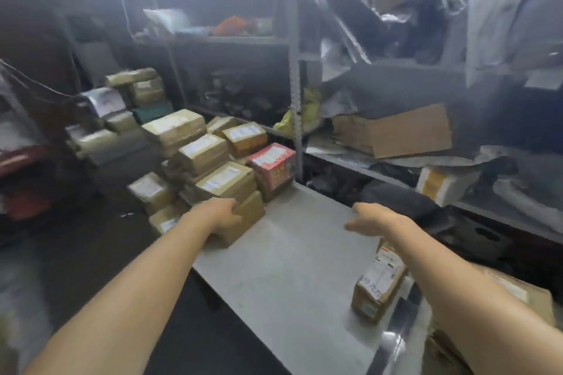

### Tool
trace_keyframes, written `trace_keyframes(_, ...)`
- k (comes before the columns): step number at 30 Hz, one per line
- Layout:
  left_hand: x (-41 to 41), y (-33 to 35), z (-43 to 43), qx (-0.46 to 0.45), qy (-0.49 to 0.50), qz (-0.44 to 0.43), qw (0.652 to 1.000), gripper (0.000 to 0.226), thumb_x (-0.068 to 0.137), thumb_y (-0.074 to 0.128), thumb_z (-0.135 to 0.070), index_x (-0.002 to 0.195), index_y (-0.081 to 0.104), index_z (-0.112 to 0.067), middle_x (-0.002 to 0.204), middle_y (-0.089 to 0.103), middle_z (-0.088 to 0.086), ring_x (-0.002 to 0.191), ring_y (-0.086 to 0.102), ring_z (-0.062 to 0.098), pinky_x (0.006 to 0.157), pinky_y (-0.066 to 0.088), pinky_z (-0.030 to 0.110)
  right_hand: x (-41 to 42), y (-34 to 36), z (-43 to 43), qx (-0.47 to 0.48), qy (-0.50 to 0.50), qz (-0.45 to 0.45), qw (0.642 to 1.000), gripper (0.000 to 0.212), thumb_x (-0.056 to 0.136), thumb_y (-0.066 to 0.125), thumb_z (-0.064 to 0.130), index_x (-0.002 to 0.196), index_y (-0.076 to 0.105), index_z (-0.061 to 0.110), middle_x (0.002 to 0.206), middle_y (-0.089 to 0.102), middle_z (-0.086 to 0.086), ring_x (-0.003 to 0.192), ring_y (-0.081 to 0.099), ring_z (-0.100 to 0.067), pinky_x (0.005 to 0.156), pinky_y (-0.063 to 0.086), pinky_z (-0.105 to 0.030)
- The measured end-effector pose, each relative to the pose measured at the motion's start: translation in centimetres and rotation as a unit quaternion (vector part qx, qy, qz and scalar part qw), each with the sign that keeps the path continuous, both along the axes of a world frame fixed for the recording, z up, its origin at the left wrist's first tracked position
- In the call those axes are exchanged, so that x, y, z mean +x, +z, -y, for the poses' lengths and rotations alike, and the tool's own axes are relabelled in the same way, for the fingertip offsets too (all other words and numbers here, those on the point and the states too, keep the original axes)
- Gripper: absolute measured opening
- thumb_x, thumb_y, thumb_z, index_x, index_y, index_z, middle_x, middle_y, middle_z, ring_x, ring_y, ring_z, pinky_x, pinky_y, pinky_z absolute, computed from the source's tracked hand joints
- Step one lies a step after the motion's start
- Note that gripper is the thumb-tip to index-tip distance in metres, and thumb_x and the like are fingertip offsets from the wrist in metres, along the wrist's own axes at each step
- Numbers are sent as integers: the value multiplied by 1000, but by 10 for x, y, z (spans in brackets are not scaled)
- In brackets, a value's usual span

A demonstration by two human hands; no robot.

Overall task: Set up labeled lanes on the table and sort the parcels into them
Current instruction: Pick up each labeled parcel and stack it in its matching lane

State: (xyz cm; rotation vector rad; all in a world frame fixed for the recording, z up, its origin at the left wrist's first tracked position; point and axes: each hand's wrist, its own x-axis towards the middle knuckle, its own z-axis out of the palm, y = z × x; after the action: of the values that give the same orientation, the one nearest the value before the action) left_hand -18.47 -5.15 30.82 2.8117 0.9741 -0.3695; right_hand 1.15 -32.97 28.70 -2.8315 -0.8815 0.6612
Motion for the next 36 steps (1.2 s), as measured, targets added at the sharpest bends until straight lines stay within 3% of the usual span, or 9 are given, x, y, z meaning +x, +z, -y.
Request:
trace_keyframes(6, -71, 11, -138, -17, 42, 35, 998, 54, 101, 45, -50, 150, 41, -26, 148, 50, 3, 131, 50, 26, 102, 46, 40, -44, 10, -169, -1, 56, 14, 998, 58, 95, 59, 45, 144, 46, 16, 145, 52, -6, 128, 51, -25, 101, 45, -36)
trace_keyframes(11, -108, 8, -241, -29, 83, 61, 994, 51, 101, 45, -50, 145, 47, -24, 146, 52, 3, 130, 51, 25, 101, 46, 38, -73, 12, -293, 81, 82, -10, 993, 42, 94, 62, 38, 134, 57, 23, 128, 64, 1, 109, 61, -17, 95, 52, -33)
trace_keyframes(15, -108, -10, -292, -41, 97, 63, 992, 49, 101, 44, -48, 145, 47, -25, 145, 52, 2, 128, 52, 25, 98, 47, 37, -75, -5, -360, 74, 64, -19, 995, 51, 93, 62, 42, 139, 52, 22, 134, 62, -1, 116, 61, -20, 97, 54, -37)
trace_keyframes(19, -81, -35, -327, -49, 73, 59, 994, 51, 100, 43, -49, 146, 46, -26, 145, 52, 1, 132, 49, 24, 100, 46, 37, -58, -31, -397, 60, 48, -7, 997, 58, 91, 61, 47, 142, 46, 22, 135, 60, -3, 117, 61, -24, 95, 55, -42)
trace_keyframes(24, -22, -65, -348, -68, 36, 57, 995, 49, 98, 43, -51, 140, 51, -27, 136, 60, 2, 122, 56, 26, 95, 49, 41, -13, -69, -424, 39, 29, -21, 999, 58, 87, 59, 49, 139, 48, 26, 132, 63, -2, 113, 63, -24, 93, 56, -43)
trace_keyframes(31, 73, -107, -350, -113, 14, 67, 991, 41, 98, 44, -43, 134, 55, -26, 133, 62, 4, 116, 59, 30, 95, 50, 39, 34, -119, -451, 100, -46, -60, 992, 60, 86, 53, 51, 141, 45, 30, 133, 62, -3, 116, 61, -28, 94, 52, -42)
trace_keyframes(36, 116, -126, -353, -132, 29, 75, 988, 45, 98, 45, -40, 135, 54, -16, 129, 62, 8, 112, 59, 34, 91, 45, 39, 45, -145, -466, 162, -137, -108, 971, 59, 90, 54, 43, 144, 41, 22, 134, 61, -6, 120, 59, -31, 96, 50, -39)
